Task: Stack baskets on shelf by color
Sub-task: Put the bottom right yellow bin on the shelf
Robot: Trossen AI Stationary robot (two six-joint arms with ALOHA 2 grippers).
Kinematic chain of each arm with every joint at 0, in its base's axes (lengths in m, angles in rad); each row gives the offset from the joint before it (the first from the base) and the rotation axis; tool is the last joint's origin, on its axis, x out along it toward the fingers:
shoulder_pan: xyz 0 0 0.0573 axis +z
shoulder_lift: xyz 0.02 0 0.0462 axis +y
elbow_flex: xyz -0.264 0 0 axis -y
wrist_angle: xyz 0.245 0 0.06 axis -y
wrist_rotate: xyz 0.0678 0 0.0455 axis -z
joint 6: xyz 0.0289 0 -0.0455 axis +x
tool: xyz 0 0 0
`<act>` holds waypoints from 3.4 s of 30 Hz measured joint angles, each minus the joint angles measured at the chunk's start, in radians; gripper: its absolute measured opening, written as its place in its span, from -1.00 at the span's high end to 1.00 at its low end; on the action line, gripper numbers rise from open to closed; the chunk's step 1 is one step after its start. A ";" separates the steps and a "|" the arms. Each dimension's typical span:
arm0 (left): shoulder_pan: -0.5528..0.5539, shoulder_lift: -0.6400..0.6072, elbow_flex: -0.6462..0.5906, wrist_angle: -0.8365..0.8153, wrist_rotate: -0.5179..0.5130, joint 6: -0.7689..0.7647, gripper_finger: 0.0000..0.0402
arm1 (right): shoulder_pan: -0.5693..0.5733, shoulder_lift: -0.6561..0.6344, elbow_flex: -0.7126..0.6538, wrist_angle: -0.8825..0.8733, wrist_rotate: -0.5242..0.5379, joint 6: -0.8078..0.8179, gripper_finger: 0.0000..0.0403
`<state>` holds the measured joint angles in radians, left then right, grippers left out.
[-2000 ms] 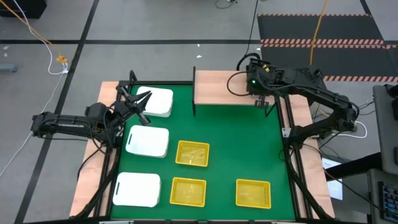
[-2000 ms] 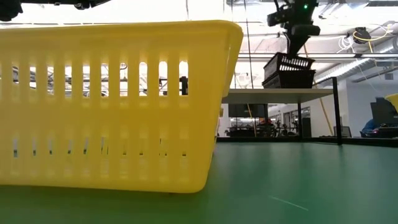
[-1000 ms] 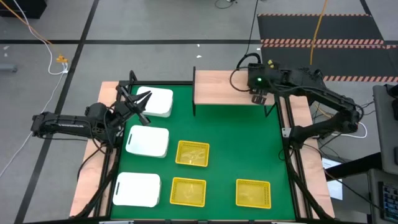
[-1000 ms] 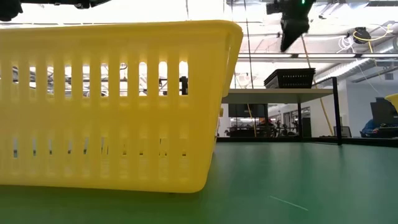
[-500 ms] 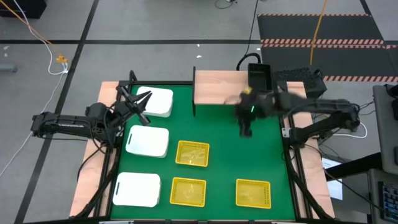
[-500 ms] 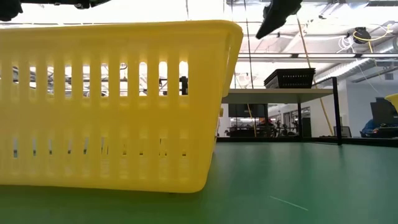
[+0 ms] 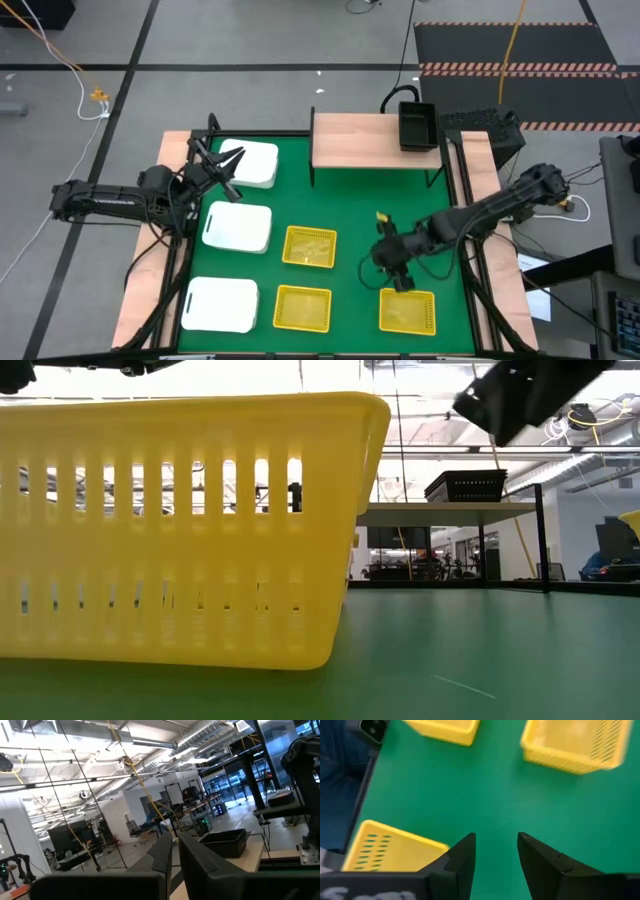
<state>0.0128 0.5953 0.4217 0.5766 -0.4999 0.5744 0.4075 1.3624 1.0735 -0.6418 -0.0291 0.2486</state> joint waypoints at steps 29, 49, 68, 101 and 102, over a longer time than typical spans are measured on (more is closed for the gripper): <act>0.000 0.000 0.000 0.000 0.000 -0.029 0.81 | 0.164 0.275 -0.001 0.092 0.033 -0.508 0.39; 0.000 0.000 0.000 -0.002 0.000 -0.030 0.81 | -0.019 0.085 0.000 0.009 0.238 -0.091 0.97; 0.000 0.000 0.000 -0.001 0.000 -0.030 0.81 | -0.166 -0.090 0.000 -0.151 0.207 0.038 0.99; 0.000 0.000 0.000 0.000 0.000 -0.024 0.81 | -0.321 -0.072 -0.212 -0.010 0.087 -0.026 0.89; 0.000 0.000 0.000 0.000 0.000 -0.025 0.81 | -0.321 -0.078 -0.212 -0.010 0.087 -0.026 0.89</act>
<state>0.0128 0.5957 0.4217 0.5770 -0.4998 0.5496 0.0860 1.2845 0.8620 -0.6520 0.0578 0.2226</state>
